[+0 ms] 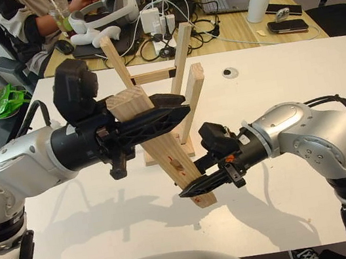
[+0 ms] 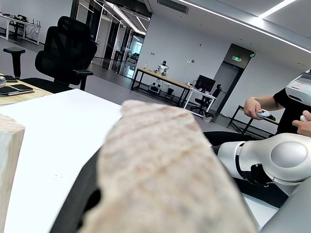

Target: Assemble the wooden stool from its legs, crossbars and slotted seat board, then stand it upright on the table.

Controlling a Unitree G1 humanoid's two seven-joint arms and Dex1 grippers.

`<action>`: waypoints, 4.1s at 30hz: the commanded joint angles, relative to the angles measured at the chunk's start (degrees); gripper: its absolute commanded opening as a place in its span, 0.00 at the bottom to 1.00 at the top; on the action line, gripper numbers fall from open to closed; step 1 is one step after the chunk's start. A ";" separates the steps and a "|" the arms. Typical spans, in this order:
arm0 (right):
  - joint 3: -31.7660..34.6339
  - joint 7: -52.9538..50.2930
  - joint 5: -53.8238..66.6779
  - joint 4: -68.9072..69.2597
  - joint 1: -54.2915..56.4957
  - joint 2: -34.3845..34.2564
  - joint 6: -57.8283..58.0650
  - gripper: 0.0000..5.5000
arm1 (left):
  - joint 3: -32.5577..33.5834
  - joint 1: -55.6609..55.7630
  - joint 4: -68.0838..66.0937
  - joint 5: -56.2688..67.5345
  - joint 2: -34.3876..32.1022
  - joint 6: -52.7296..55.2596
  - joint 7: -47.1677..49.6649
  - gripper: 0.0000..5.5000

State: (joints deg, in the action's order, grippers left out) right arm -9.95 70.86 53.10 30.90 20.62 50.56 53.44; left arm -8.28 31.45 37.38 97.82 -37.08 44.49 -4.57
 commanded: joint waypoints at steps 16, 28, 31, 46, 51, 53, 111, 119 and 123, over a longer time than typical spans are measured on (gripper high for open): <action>-0.48 -2.29 -8.80 -2.91 2.97 -2.65 -5.66 0.18 | 0.69 0.01 -1.25 -5.40 -2.77 4.20 -1.26 0.18; 1.19 -8.13 -10.99 -7.50 6.11 -8.21 -6.71 0.28 | 3.72 -0.28 -1.67 -5.58 -2.02 3.38 -1.38 0.18; 1.79 -9.52 -11.32 -8.29 6.72 -9.62 -6.91 0.36 | 4.73 -0.68 -1.73 -6.13 -2.39 3.70 -1.84 0.18; 25.40 -32.49 14.42 -18.92 17.95 -22.19 0.11 0.50 | 27.88 -12.46 -9.08 -9.31 -17.32 4.35 -11.61 0.18; 31.22 -50.77 16.95 -22.25 24.42 -27.87 -6.40 0.50 | 23.83 -13.94 -16.19 -23.57 -13.43 2.46 -4.43 0.18; 29.94 -57.72 8.66 -21.89 24.44 -29.11 -11.39 0.50 | 20.49 -14.33 -14.39 -29.49 -10.44 2.94 1.58 0.18; 21.95 -86.06 -6.71 0.08 -11.40 -52.06 -0.19 0.50 | 8.70 -25.40 2.45 -63.48 36.94 -4.47 39.71 0.18; 22.41 -85.77 -6.56 0.01 -10.40 -51.51 0.29 0.50 | 3.44 -25.12 2.55 -72.56 35.43 -3.57 34.48 0.18; 22.12 -85.16 -6.83 -0.17 -10.11 -51.49 0.06 0.50 | 1.61 -25.47 1.65 -76.37 34.82 -3.77 31.43 0.18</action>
State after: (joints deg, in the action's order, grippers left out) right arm 12.44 -14.43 45.80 31.11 9.50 -1.18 53.17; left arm -6.51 6.84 40.50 24.08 -1.51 39.33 27.29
